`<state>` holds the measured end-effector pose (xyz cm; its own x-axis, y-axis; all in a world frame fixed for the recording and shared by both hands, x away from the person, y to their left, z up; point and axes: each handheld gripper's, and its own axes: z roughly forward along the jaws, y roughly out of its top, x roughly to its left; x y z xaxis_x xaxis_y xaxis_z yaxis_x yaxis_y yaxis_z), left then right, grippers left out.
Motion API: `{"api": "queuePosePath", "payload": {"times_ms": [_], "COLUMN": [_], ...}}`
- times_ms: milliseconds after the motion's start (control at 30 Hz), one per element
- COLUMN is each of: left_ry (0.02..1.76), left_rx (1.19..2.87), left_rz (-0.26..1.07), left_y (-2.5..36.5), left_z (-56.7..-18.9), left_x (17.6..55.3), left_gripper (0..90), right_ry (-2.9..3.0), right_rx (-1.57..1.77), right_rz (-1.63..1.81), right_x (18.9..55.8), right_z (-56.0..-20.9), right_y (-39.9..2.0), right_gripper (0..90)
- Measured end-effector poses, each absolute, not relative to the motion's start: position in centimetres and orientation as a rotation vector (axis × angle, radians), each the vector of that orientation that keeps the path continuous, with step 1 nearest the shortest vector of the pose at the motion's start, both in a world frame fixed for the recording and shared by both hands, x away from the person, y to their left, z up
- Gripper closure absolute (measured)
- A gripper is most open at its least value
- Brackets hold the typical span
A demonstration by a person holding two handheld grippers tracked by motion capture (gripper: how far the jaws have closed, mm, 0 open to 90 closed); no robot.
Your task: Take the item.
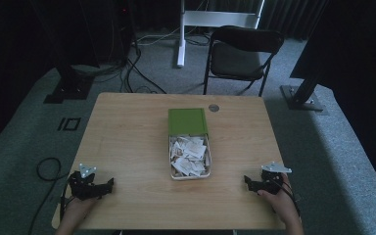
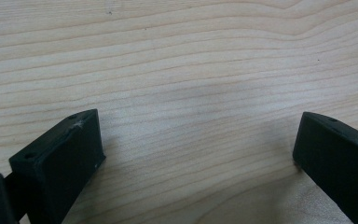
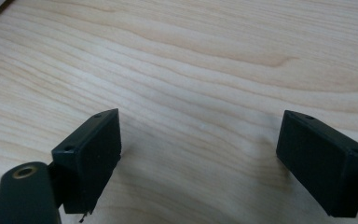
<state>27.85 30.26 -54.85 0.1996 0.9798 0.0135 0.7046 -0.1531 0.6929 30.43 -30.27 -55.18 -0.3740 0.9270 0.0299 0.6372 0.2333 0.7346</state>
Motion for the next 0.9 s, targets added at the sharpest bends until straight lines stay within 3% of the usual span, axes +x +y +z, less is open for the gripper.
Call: {"api": "queuePosePath", "payload": {"times_ms": [900], "left_ry": [1.565], "left_rx": [1.923], "left_rz": [0.645], "left_y": [30.3], "left_z": [-54.9], "left_x": [27.9], "left_gripper": [2.3], "right_ry": [2.046], "right_rx": [1.318], "right_rz": [1.065], "right_x": [31.5], "right_z": [-50.2], "right_y": [-28.4], "right_gripper": [15.0]}}
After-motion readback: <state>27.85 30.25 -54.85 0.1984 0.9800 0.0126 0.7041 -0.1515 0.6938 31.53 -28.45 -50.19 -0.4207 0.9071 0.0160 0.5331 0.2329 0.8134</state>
